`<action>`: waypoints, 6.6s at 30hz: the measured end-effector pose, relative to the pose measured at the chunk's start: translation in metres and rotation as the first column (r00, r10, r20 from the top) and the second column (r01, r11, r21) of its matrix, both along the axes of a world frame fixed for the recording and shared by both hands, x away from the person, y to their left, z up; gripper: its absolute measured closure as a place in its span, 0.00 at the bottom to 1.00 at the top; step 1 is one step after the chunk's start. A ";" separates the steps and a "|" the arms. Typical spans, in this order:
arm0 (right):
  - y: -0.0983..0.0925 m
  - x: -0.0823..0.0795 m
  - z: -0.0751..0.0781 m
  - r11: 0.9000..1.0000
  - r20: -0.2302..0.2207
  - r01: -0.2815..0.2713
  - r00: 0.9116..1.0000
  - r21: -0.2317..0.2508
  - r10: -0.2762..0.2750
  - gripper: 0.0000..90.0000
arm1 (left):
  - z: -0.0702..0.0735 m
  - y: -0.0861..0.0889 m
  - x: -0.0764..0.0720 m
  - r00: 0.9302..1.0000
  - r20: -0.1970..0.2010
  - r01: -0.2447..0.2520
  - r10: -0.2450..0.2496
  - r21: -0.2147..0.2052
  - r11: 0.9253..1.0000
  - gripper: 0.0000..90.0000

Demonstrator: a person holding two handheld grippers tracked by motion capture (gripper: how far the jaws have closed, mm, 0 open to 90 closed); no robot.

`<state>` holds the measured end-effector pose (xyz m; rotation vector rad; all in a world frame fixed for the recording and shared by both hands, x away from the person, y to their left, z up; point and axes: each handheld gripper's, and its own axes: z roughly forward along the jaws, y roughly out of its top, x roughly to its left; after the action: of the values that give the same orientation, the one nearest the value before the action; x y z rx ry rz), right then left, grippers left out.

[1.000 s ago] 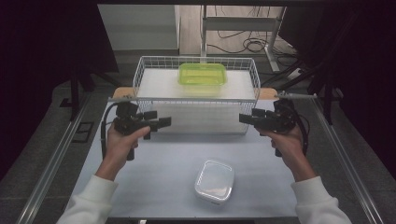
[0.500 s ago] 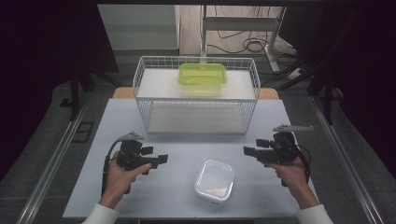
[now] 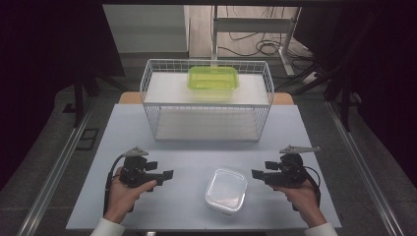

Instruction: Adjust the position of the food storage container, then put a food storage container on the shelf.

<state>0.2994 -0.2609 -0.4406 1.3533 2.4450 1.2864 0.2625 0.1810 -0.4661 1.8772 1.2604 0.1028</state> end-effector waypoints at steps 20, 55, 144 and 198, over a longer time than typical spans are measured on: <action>0.002 -0.026 -0.014 0.989 -0.037 -0.111 0.993 -0.097 0.108 0.66 | -0.010 -0.003 0.009 0.999 -0.042 0.010 -0.009 0.026 1.000 0.24; 0.089 -0.069 -0.045 0.818 -0.101 -0.457 0.886 -0.349 0.452 0.99 | -0.014 -0.004 0.008 0.998 -0.061 0.028 -0.026 0.043 0.999 0.23; 0.036 0.006 -0.020 0.995 -0.009 0.010 1.000 0.100 -0.010 0.22 | -0.002 0.000 0.003 0.996 -0.076 -0.045 0.036 -0.131 0.990 0.29; 0.079 0.045 -0.055 0.972 -0.273 -0.033 0.957 0.232 0.097 0.70 | -0.048 -0.020 0.039 0.941 -0.329 -0.049 -0.083 -0.374 0.926 0.63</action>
<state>0.3441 -0.1819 -0.4953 1.6272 2.6102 1.5226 0.3013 0.1613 -0.5137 1.6064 1.3768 -0.4650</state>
